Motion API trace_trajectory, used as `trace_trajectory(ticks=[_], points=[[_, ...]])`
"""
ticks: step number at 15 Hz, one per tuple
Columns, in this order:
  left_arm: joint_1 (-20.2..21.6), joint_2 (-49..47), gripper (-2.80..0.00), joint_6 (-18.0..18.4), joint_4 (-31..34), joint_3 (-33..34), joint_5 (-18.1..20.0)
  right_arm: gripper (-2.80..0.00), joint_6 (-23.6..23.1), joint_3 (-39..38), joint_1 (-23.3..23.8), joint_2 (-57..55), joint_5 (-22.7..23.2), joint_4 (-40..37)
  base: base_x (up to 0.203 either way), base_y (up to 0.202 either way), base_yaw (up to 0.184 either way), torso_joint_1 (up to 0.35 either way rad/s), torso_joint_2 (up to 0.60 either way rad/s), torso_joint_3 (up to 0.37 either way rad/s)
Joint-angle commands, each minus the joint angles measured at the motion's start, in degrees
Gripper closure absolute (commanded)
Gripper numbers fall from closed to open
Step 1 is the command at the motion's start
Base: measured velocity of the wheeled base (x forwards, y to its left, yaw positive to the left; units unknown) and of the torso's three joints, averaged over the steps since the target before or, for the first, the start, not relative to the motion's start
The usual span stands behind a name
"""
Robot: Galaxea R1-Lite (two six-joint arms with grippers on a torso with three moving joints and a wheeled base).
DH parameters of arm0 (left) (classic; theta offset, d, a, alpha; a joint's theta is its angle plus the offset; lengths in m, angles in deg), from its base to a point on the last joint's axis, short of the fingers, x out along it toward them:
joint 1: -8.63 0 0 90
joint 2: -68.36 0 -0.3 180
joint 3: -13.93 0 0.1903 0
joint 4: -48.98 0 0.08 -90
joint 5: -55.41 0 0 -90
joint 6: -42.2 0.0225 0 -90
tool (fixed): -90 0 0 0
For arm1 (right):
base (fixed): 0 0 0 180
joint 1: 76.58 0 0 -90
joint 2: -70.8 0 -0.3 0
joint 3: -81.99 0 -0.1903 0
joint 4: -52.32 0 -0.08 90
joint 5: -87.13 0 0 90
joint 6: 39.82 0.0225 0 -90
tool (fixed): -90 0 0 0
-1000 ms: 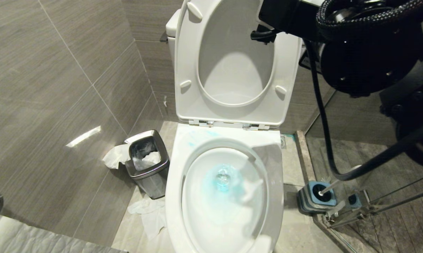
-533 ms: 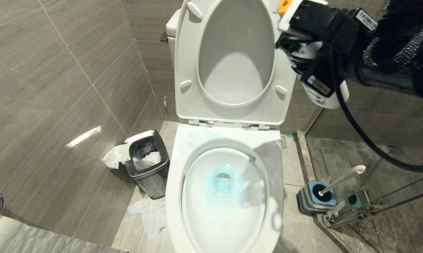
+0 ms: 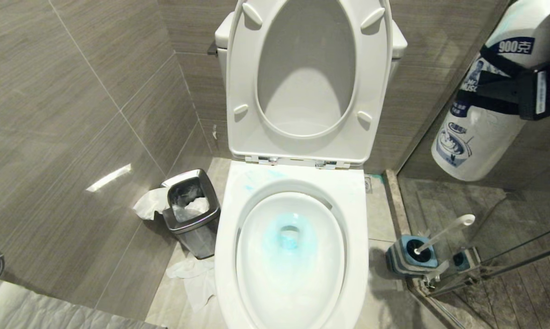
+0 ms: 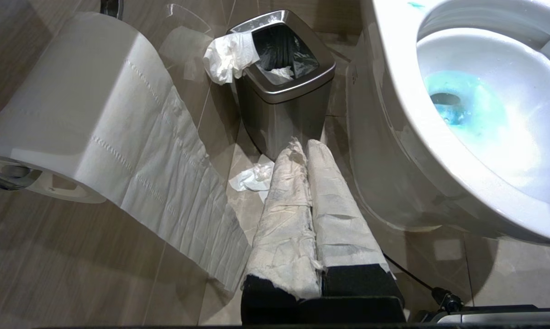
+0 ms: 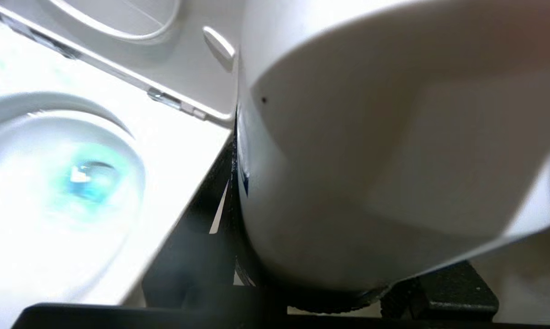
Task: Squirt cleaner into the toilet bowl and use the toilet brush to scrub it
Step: Place the cleaning agent on the floor
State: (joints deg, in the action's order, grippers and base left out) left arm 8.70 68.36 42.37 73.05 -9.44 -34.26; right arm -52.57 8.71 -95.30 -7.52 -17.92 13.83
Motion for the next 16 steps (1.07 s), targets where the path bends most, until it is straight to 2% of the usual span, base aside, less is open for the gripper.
trace_trajectory(ticks=[1,5,7,9,11,12,14,16], points=[[0.0,-0.1,0.00,0.0,0.0,0.1,0.0,0.00,4.9,-4.4,5.7,3.7,1.2,-0.1,0.000,0.000,0.000,0.000,0.00,0.000],[0.0,-0.1,0.00,0.0,0.0,0.1,0.0,0.00,6.6,-8.5,11.1,3.8,1.3,0.3,0.000,0.000,0.000,0.000,0.00,0.000],[0.0,-0.1,0.00,0.0,0.0,0.1,0.0,0.00,10.8,-9.4,12.1,2.7,1.7,1.6,0.000,0.000,0.000,0.000,0.00,0.000],[0.0,-0.1,0.00,0.0,0.0,0.1,0.0,0.00,13.9,-10.6,12.9,-0.6,2.1,8.4,0.000,0.000,0.000,0.000,0.00,0.000],[0.0,-0.1,0.00,0.0,0.0,0.1,0.0,0.00,14.3,-12.5,14.6,-4.2,4.5,19.4,0.000,0.000,0.000,0.000,0.00,0.000],[0.0,-0.1,0.00,0.0,0.0,0.1,0.0,0.00,14.1,-13.7,16.0,-6.1,7.8,24.3,0.000,0.000,0.000,0.000,0.00,0.000],[0.0,-0.1,0.00,0.0,0.0,0.1,0.0,0.00,12.0,-15.4,17.1,-8.4,11.9,27.3,0.000,0.000,0.000,0.000,0.00,0.000],[0.0,-0.1,0.00,0.0,0.0,0.1,0.0,0.00,10.5,-16.1,17.4,-10.2,12.2,27.4,0.000,0.000,0.000,0.000,0.00,0.000]])
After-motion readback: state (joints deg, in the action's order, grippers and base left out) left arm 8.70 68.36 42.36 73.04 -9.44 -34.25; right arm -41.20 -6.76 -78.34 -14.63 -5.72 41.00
